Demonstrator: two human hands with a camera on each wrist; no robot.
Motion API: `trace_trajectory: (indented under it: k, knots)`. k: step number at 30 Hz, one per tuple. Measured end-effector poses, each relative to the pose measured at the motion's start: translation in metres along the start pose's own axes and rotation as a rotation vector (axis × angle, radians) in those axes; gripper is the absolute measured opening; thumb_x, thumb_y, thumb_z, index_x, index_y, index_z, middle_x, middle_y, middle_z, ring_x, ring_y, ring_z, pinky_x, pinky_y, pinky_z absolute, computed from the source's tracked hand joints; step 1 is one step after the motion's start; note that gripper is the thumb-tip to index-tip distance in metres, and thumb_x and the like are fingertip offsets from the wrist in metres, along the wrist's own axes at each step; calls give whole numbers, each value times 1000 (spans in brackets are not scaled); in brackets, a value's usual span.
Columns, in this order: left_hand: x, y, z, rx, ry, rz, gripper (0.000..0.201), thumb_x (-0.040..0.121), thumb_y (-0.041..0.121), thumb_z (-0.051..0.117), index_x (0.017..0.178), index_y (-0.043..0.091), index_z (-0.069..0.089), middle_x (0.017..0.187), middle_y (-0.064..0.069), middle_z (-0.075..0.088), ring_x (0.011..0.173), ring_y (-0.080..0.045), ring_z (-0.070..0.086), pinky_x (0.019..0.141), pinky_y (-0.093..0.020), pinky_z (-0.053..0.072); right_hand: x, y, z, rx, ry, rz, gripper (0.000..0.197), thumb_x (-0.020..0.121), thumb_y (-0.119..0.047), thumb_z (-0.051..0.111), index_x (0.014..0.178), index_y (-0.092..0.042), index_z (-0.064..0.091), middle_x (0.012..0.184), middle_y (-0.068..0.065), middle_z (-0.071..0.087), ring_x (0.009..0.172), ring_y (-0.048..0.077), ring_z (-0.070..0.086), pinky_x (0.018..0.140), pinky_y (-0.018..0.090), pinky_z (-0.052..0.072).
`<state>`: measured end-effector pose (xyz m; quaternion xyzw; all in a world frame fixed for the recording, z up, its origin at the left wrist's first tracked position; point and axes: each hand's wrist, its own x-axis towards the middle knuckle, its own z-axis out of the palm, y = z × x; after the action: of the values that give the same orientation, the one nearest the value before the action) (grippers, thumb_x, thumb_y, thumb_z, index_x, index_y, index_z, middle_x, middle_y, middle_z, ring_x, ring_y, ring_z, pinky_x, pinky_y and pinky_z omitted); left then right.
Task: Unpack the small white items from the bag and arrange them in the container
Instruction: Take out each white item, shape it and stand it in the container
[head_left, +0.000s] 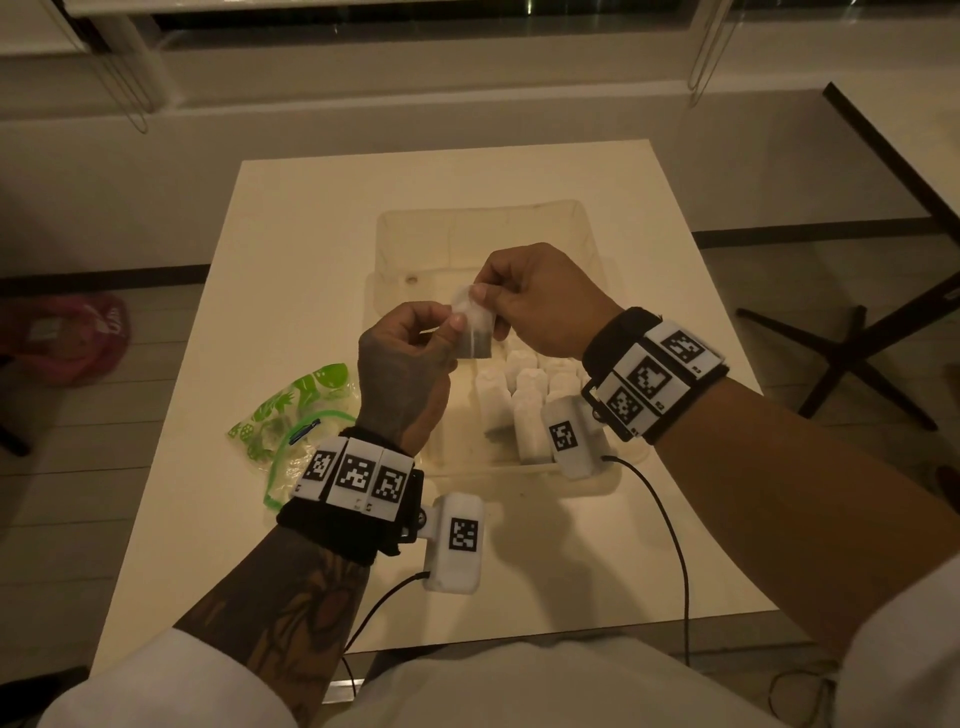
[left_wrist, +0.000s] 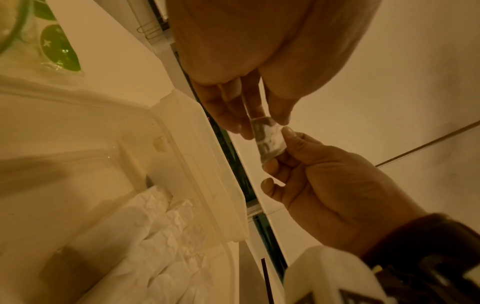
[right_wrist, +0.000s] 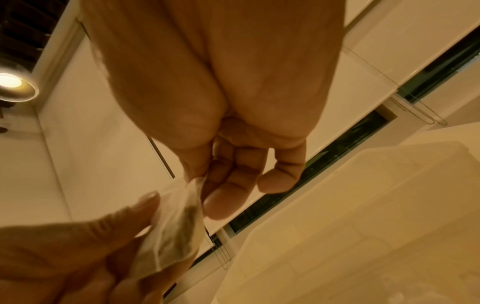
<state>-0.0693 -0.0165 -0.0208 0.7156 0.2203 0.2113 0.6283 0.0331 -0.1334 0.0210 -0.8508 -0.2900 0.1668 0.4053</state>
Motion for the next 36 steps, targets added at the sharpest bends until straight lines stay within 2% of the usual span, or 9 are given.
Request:
trace_trajectory:
  k: [3,6,8,12,16,21,26,31,36]
  knots:
    - [-1,3,-3,-136,-101,-172,9,95,20,59,93,13,65,95,-9,70,89,-20,67,75,-33,59,0,-1,0,1,-1,-6,14,97,-20,57,90,-13,67,66,-3,64,52,1,59,54,16,43]
    - [-2,3,-4,-115,-169,-177,14,94,27,60,101,17,67,98,-5,72,94,-20,69,77,-34,58,0,-2,-1,34,-13,-21,15,97,-19,56,92,-11,68,68,-3,66,54,0,61,53,14,46]
    - [-2,3,-3,-73,-190,-140,13,93,28,61,99,20,69,95,-2,74,93,-18,70,77,-35,58,0,-3,-3,23,-26,-35,15,97,-20,56,93,-11,68,70,-3,68,56,1,63,56,16,50]
    - [0,6,-6,-100,-246,-176,17,98,26,53,95,21,69,96,-3,74,92,-19,71,73,-34,58,0,-1,-8,1,-31,-46,12,96,-19,58,91,-14,68,69,-6,64,54,-4,58,55,8,45]
    - [4,12,-6,-191,-353,-317,27,100,30,47,112,14,64,107,-10,71,93,-25,71,67,-32,54,-1,-1,-12,-11,-66,-71,12,93,-17,61,97,-12,71,75,-6,66,59,-3,58,59,10,48]
    - [11,9,-9,35,-407,-139,27,94,21,60,115,5,67,105,-7,73,93,-18,71,71,-30,51,-2,-5,-18,-11,-99,-83,9,92,-18,63,98,-17,70,79,-10,67,64,-4,60,63,11,48]
    - [14,14,-7,27,-479,-236,34,95,36,54,107,8,69,100,-3,75,93,-17,72,73,-33,49,-3,-6,-20,-68,-128,-66,12,94,-20,61,101,-16,70,76,-11,66,64,0,61,65,14,52]
    - [12,10,-8,21,-516,-261,23,93,28,59,106,12,69,98,-1,76,92,-16,72,79,-34,49,-3,-3,-18,-78,-130,-35,10,94,-20,60,100,-17,68,74,-11,64,63,2,59,66,20,52]
    - [12,6,-7,131,-448,-216,30,94,29,58,111,6,69,102,-5,74,86,-12,71,69,-27,46,-2,-2,-19,-70,-146,-24,14,94,-24,61,102,-15,69,78,-7,67,66,4,61,69,22,53]
